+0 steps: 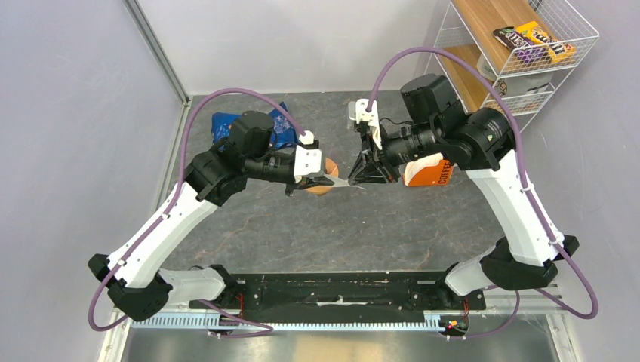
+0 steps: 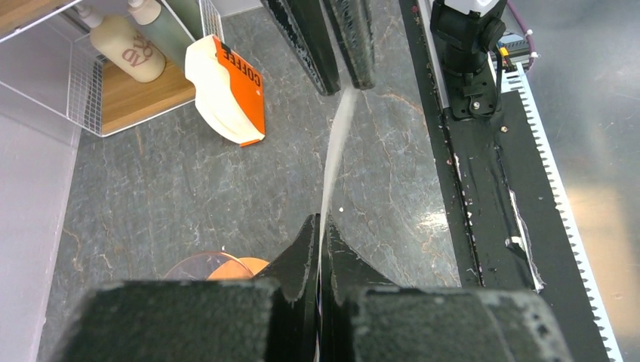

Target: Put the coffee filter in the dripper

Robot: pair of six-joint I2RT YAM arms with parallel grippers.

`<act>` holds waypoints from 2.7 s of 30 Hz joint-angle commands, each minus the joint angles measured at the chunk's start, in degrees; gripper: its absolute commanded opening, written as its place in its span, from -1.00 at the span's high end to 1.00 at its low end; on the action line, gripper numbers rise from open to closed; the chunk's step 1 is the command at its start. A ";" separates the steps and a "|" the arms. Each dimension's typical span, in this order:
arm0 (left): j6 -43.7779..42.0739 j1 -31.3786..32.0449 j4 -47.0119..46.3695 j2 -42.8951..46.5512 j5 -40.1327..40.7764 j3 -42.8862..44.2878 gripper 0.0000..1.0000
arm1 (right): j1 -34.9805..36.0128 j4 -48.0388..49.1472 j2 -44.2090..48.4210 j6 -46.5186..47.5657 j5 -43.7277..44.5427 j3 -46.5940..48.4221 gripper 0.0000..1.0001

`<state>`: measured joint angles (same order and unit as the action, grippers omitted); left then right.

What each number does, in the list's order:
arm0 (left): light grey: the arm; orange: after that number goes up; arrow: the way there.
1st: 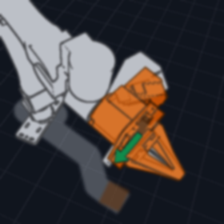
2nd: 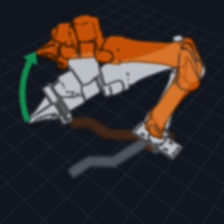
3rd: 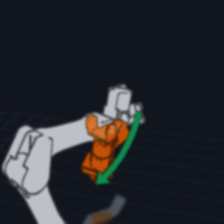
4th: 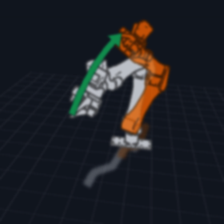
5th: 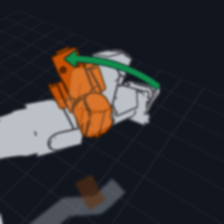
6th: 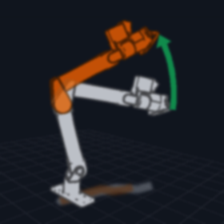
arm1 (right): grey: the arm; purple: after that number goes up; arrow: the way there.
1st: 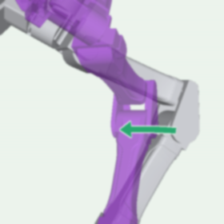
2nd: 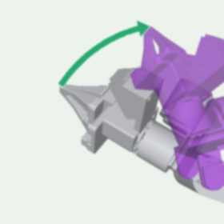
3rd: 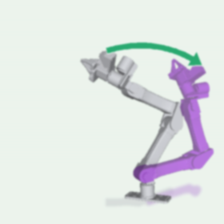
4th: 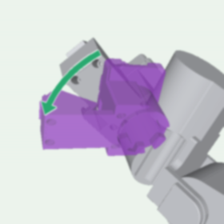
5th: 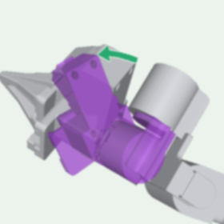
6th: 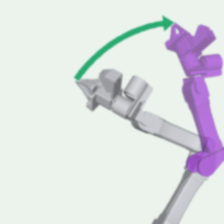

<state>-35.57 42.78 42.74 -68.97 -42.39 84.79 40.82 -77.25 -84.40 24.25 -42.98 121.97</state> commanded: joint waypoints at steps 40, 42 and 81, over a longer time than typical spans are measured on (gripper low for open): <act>-1.66 1.01 -1.61 0.84 -1.68 0.99 0.95 | 0.59 1.00 -0.62 -0.02 3.76 2.77 1.00; -3.17 1.71 -1.61 1.13 -1.73 0.90 0.96 | 0.64 1.14 -0.78 -0.06 3.63 2.57 1.00; -17.77 4.15 3.32 1.73 1.37 -0.80 0.96 | 0.66 -5.24 1.25 3.18 -1.33 2.95 0.39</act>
<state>-51.70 46.63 45.82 -67.88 -40.62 83.72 41.15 -81.25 -84.47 26.52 -42.63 123.13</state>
